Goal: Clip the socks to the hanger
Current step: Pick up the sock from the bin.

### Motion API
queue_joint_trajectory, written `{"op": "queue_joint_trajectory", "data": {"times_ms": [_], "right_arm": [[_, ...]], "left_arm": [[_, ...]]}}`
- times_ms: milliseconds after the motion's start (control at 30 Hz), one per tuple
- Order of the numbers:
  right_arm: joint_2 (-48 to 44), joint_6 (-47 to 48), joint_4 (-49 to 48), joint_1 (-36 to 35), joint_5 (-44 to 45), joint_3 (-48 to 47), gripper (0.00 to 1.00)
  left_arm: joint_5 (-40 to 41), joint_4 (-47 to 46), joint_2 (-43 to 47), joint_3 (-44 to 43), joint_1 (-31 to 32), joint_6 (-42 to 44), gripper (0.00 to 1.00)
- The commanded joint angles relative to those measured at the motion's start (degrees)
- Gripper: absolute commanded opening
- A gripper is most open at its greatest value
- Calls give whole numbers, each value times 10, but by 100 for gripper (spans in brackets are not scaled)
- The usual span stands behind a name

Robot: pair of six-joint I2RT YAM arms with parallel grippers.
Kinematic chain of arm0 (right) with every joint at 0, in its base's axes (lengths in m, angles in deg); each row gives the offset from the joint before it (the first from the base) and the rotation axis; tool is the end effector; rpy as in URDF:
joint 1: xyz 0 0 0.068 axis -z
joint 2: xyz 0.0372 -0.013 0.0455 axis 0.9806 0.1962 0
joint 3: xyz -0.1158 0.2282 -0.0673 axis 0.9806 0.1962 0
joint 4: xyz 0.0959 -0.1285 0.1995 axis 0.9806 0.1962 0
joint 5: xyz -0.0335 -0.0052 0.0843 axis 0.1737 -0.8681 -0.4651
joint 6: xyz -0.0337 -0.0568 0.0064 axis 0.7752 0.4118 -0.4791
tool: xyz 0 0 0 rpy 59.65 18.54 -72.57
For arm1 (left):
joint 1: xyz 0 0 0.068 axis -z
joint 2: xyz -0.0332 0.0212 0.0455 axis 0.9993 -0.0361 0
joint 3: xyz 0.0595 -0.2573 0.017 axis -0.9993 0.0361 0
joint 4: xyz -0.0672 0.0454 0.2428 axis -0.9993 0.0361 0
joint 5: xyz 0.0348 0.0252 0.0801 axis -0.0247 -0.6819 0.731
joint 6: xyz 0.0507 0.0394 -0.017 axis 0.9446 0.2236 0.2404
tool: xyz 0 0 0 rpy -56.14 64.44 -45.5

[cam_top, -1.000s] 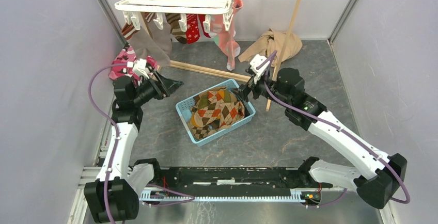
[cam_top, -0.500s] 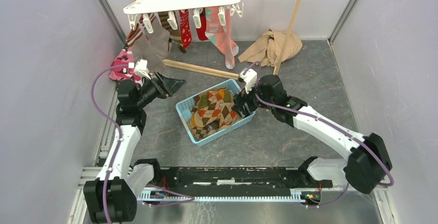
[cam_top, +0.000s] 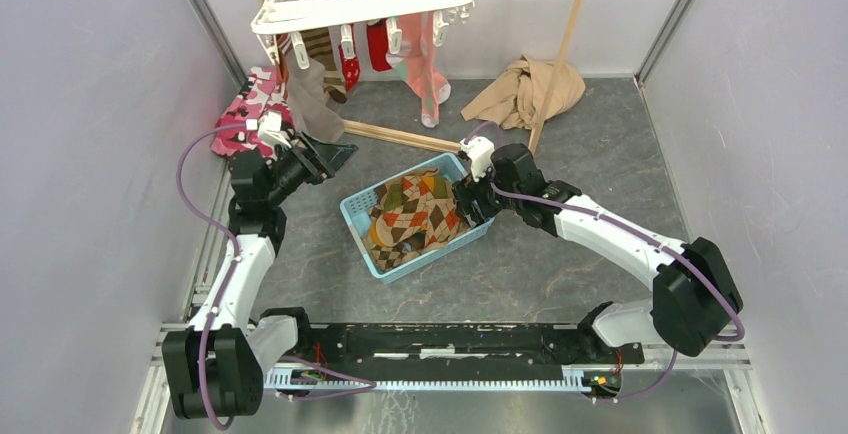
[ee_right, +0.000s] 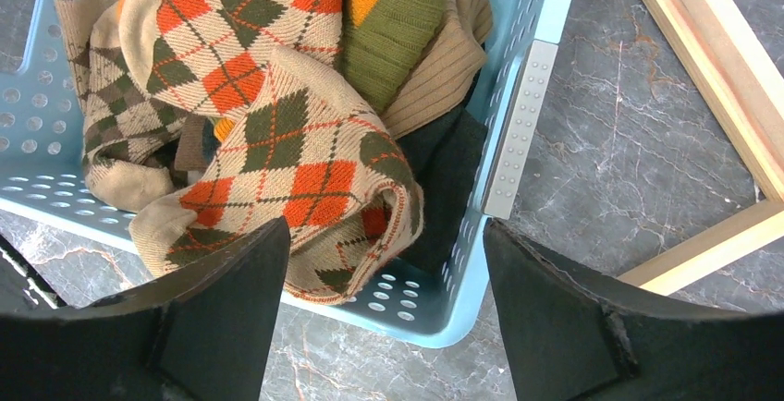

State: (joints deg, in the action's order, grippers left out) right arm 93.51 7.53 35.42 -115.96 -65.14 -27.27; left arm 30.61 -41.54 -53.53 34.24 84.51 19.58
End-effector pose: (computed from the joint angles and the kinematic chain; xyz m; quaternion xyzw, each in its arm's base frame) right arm 0.2393 0.1914 0.2316 -0.2922 0.8537 0.2061 0.3786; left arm 0.2427 -0.0184 0.2887 -0.0620 0.7197 -0.4474 0.5273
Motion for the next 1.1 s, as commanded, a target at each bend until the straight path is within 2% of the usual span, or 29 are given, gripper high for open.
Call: {"op": "queue_joint_trajectory", "data": {"times_ms": [0, 133, 467, 767, 1067], "right_arm": [[-5, -5, -10, 5, -6, -16, 82], [-6, -3, -11, 8, -14, -18, 81], [-12, 2, -8, 19, -23, -8, 74], [-13, 4, -8, 22, -39, -13, 67], [-5, -2, -15, 23, -46, -4, 56]], "left_arm": [[19, -34, -8, -29, 1, -15, 79], [38, -34, -11, -33, 2, -16, 79], [25, -4, 34, -11, 2, -5, 80], [24, 7, 40, -21, 1, -10, 80], [-38, 118, 109, -42, 2, 43, 81]]}}
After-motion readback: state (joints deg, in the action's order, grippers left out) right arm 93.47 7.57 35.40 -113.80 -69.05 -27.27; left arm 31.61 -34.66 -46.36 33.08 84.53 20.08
